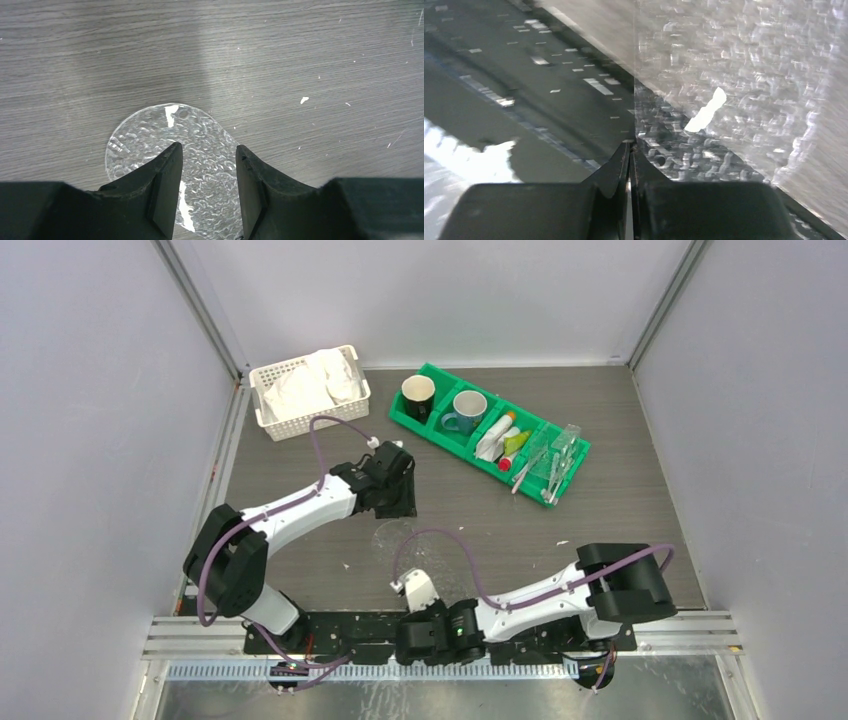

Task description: Prepare toiletry sets of a toothbrush and toothpaste on the tray

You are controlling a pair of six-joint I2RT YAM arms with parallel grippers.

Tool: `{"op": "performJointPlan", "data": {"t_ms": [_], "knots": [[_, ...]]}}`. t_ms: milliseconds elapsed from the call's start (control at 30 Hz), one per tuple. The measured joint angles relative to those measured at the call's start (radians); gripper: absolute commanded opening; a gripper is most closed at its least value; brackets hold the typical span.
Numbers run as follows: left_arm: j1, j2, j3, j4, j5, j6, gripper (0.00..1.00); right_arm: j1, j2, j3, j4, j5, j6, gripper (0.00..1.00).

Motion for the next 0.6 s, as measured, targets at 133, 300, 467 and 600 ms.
{"op": "performJointPlan", "data": {"t_ms": [133, 300, 467, 600], "knots": [[0.0, 0.0, -0.004, 0.016, 0.009, 0.0, 0.45, -0.07, -0.081, -0.085, -0.014, 0.015, 0.034, 0.07], [0.0, 0.0, -0.017, 0.019, 0.01, 0.0, 0.44, -0.155, -0.101, -0.101, -0.048, 0.018, 0.039, 0.07], [0.002, 0.0, -0.024, 0.022, 0.013, 0.001, 0.44, -0.201, -0.1, -0.096, -0.048, 0.012, 0.022, 0.06], [0.003, 0.0, -0.037, 0.03, 0.016, 0.001, 0.43, -0.24, -0.101, -0.1, -0.048, 0.027, 0.016, 0.06]]}}
